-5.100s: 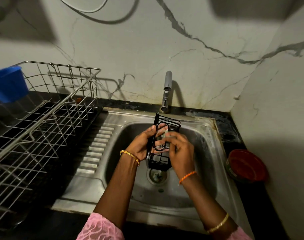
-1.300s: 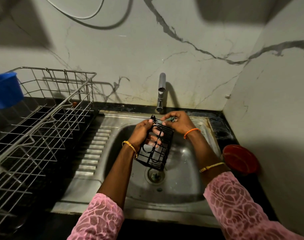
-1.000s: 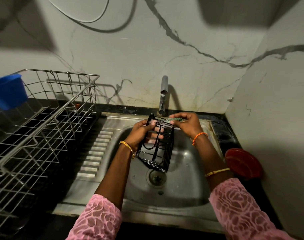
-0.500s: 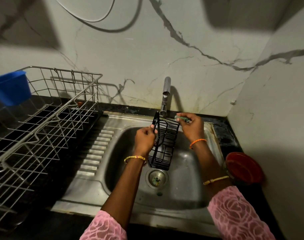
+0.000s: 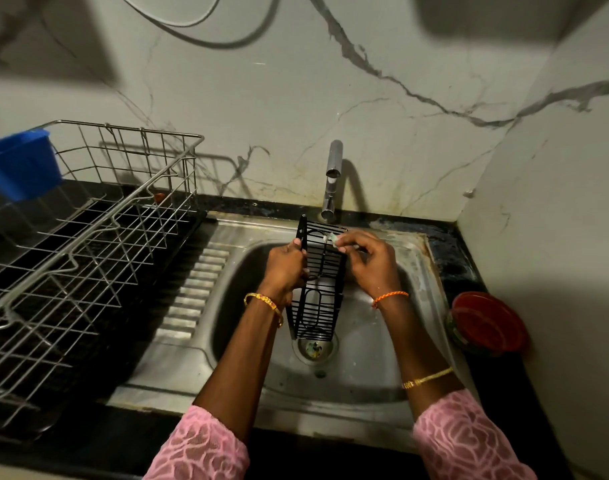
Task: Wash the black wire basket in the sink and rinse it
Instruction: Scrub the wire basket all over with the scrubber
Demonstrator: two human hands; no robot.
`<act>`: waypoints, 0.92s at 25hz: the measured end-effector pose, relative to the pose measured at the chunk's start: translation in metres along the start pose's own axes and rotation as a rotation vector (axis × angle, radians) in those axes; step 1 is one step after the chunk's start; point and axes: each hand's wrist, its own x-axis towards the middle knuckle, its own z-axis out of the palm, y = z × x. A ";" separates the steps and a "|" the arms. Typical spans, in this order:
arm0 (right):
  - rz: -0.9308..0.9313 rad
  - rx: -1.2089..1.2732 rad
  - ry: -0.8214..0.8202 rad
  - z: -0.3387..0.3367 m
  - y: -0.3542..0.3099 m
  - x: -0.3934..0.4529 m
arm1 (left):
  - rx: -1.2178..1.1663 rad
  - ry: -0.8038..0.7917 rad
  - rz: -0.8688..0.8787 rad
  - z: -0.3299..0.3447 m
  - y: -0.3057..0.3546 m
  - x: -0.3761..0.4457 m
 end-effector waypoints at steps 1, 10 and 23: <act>0.031 0.018 0.001 -0.005 0.003 -0.002 | 0.012 -0.006 -0.003 -0.001 0.000 0.001; -0.029 -0.091 -0.013 0.003 -0.010 0.006 | -0.040 -0.033 -0.036 -0.001 0.003 -0.003; 0.419 0.231 0.135 0.017 0.003 -0.013 | -0.113 -0.132 -0.054 -0.026 0.007 0.005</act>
